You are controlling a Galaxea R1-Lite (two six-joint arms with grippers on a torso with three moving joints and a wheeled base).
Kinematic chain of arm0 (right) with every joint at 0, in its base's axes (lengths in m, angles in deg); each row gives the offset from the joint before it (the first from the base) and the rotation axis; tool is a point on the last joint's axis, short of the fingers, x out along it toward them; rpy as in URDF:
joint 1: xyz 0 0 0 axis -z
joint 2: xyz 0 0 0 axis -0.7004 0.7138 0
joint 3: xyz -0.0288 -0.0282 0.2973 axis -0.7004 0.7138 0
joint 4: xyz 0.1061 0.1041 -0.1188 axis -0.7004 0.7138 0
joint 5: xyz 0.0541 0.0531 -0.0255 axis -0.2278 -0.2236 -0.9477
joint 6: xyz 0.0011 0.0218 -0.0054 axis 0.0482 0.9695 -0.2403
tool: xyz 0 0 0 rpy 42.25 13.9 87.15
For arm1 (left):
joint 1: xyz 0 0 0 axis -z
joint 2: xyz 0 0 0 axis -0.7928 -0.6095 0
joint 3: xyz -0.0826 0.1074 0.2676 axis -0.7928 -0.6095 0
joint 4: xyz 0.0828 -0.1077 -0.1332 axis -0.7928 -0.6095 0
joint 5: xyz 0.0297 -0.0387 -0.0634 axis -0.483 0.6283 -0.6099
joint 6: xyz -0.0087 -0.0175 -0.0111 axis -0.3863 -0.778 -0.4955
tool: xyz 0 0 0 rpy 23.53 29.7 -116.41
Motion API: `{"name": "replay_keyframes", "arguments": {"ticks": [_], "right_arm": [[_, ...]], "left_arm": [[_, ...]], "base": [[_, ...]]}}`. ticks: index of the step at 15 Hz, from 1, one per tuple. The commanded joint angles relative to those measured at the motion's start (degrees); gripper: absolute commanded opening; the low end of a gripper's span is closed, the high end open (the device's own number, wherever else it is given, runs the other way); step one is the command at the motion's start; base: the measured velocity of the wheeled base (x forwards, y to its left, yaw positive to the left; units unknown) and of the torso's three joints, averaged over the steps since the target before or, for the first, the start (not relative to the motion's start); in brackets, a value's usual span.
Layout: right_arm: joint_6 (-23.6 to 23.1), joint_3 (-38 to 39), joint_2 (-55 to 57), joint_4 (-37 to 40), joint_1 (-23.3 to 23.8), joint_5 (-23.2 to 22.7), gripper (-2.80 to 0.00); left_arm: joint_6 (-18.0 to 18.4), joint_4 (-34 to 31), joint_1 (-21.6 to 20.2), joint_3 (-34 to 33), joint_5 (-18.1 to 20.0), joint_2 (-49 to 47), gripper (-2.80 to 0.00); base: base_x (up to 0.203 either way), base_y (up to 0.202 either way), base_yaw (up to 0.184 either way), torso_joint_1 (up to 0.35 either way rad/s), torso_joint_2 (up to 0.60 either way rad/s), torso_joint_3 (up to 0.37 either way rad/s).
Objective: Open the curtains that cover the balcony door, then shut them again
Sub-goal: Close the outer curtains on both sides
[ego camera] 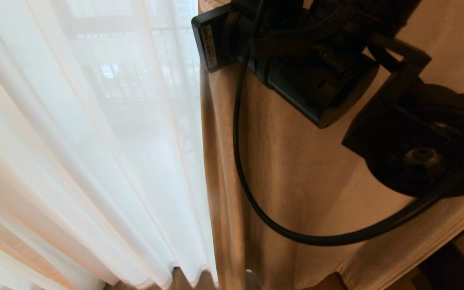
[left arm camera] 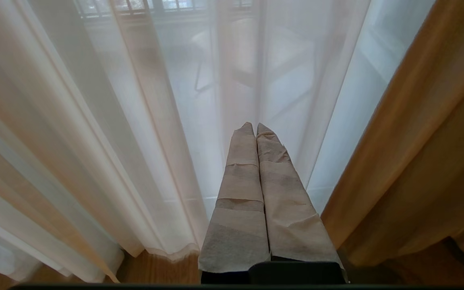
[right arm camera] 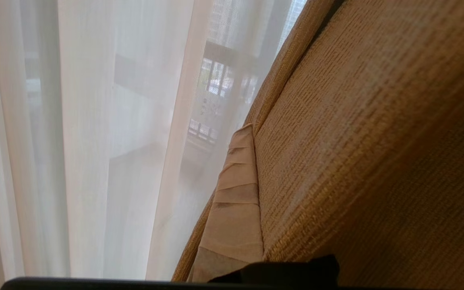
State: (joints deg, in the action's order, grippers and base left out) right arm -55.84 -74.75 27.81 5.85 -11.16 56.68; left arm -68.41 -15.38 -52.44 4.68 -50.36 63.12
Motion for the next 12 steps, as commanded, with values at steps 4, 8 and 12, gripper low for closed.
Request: {"name": "replay_keyframes", "arguments": {"ticks": [4,8,12], "right_arm": [[0.15,-3.66,-0.94,0.17,1.2,0.55,-2.8],[0.24,-3.58,-3.64,0.44,3.92,0.65,-2.8],[0.41,-3.37,-6.4,0.53,8.22,0.56,-2.8]], "left_arm": [[0.0,0.0,0.0,-0.02,0.03,0.02,-2.8],[0.0,0.0,0.0,-0.02,0.03,0.02,-2.8],[0.0,0.0,0.0,-0.02,0.03,0.02,-2.8]], "base": [[0.0,0.0,0.0,0.0,0.0,0.0],[0.0,0.0,0.0,0.0,0.0,0.0],[0.0,0.0,0.0,0.0,0.0,0.0]]}}
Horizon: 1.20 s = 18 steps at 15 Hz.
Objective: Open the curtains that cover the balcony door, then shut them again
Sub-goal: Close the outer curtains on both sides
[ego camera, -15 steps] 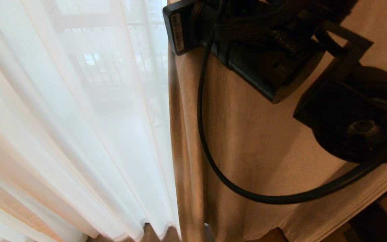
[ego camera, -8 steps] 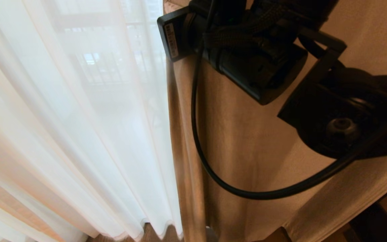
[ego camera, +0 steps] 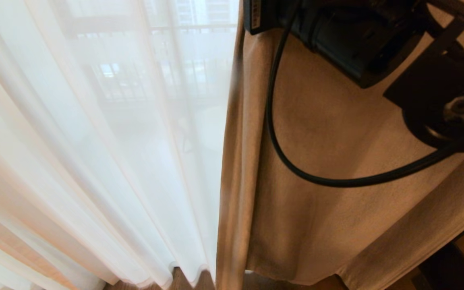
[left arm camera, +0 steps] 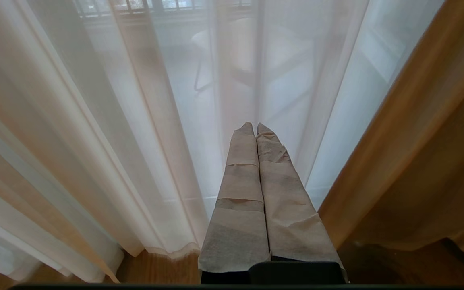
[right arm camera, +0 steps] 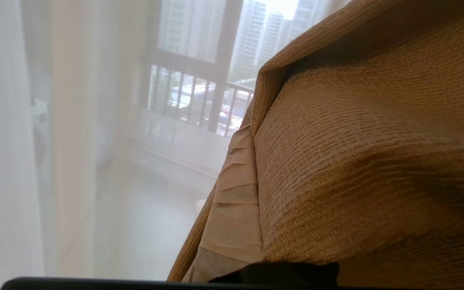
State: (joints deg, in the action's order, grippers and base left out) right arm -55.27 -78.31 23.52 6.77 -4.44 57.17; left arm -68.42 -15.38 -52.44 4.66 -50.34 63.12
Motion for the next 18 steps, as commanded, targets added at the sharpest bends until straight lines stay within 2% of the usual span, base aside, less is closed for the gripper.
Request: {"name": "replay_keyframes", "arguments": {"ticks": [1,5,6,13,18], "right_arm": [[-0.1,0.43,-2.7,-0.46,2.47,0.0,-2.8],[-0.06,1.92,-4.42,-0.9,4.97,-0.01,-2.8],[-0.06,2.85,-5.0,-0.96,5.35,-0.01,0.0],[2.34,12.1,-11.43,-1.3,8.42,-0.01,0.0],[3.41,23.88,-19.89,-1.46,9.37,-0.01,0.0]], "left_arm": [[0.01,0.0,0.0,0.0,0.0,0.02,-2.8],[0.01,0.0,0.0,0.0,0.0,0.02,-2.8],[0.01,0.0,0.0,0.0,0.0,0.02,-2.8],[0.01,0.0,0.0,0.0,0.0,0.02,-2.8],[0.01,0.0,0.0,0.0,0.0,0.02,-2.8]], "base": [[0.0,0.0,0.0,0.0,0.0,0.0],[0.0,0.0,0.0,0.0,0.0,0.0],[0.0,0.0,0.0,0.0,0.0,0.0],[0.0,0.0,0.0,0.0,0.0,0.0],[0.0,0.0,0.0,0.0,0.0,0.0]]}}
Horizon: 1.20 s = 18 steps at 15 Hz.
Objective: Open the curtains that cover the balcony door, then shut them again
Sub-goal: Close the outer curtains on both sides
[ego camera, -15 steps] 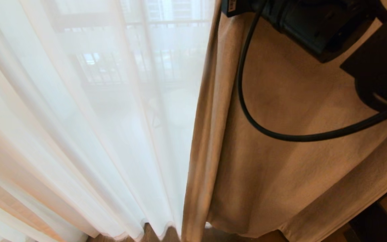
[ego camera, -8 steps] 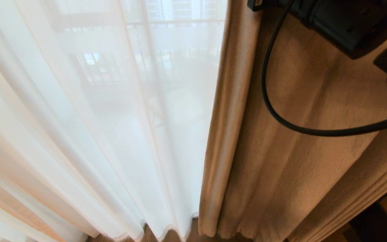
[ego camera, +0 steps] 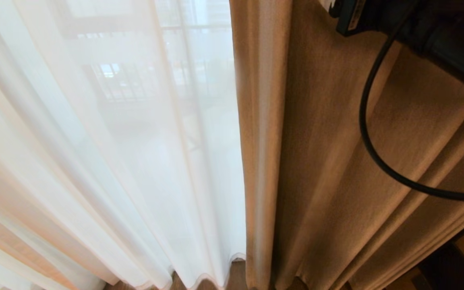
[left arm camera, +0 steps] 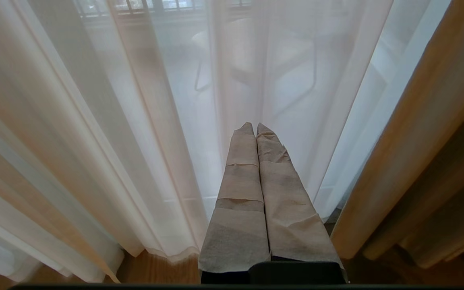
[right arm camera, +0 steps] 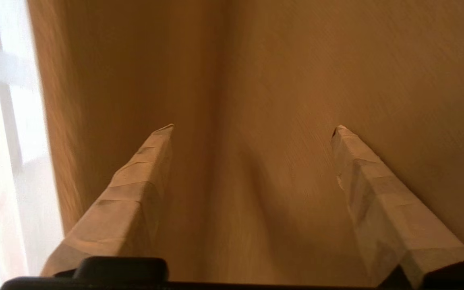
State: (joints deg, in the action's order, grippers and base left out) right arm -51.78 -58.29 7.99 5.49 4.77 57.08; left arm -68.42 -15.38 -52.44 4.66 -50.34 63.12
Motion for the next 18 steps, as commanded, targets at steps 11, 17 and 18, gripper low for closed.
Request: {"name": "replay_keyframes", "arguments": {"ticks": [11,17,18], "right_arm": [[9.14,33.96,-26.69,0.12,13.73,0.09,-2.8],[14.13,41.54,-30.39,0.5,24.81,0.0,-2.8],[14.59,42.18,-30.32,0.51,26.6,0.0,-2.8]], "left_arm": [[0.02,0.0,0.0,0.0,0.0,0.02,-2.8],[0.02,0.0,0.0,0.0,0.0,0.02,-2.8],[0.02,0.0,0.0,0.0,0.0,0.02,-2.8]], "base": [[0.0,0.0,0.0,0.0,0.0,0.0],[0.0,0.0,0.0,0.0,0.0,0.0],[0.0,0.0,0.0,0.0,0.0,0.0]]}}
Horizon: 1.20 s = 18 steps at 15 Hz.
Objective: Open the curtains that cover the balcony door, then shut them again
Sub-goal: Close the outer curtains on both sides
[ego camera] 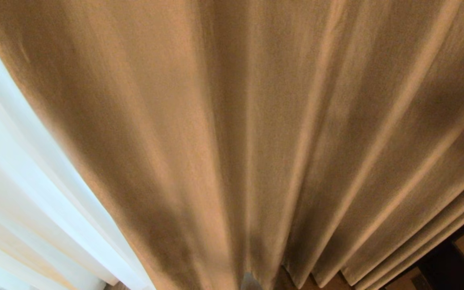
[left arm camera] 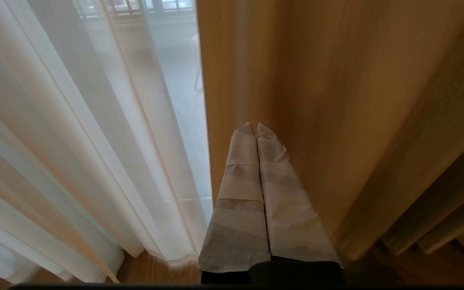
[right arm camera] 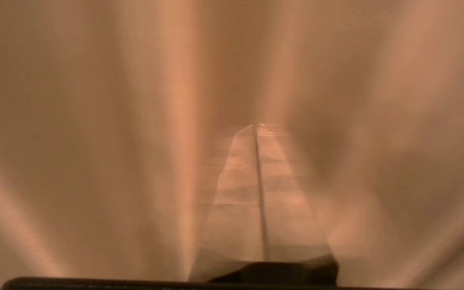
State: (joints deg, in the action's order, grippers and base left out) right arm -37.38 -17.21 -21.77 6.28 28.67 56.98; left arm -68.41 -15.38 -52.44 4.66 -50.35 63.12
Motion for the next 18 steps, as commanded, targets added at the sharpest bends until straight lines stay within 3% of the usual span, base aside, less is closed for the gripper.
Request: {"name": "replay_keyframes", "arguments": {"ticks": [1,10,18], "right_arm": [[0.35,2.04,-0.46,-0.46,4.71,0.08,-2.8],[1.01,13.34,-5.39,-2.36,14.25,0.27,-2.8],[2.37,35.66,-17.95,-4.68,16.16,-0.07,-2.8]], "left_arm": [[0.0,0.0,0.0,0.0,0.02,0.02,-2.8],[0.0,0.0,0.0,0.0,0.02,0.02,-2.8],[0.0,0.0,0.0,0.0,0.02,0.02,-2.8]], "base": [[0.0,0.0,0.0,0.0,0.0,0.0],[0.0,0.0,0.0,0.0,0.0,0.0],[0.0,0.0,0.0,0.0,0.0,0.0]]}}
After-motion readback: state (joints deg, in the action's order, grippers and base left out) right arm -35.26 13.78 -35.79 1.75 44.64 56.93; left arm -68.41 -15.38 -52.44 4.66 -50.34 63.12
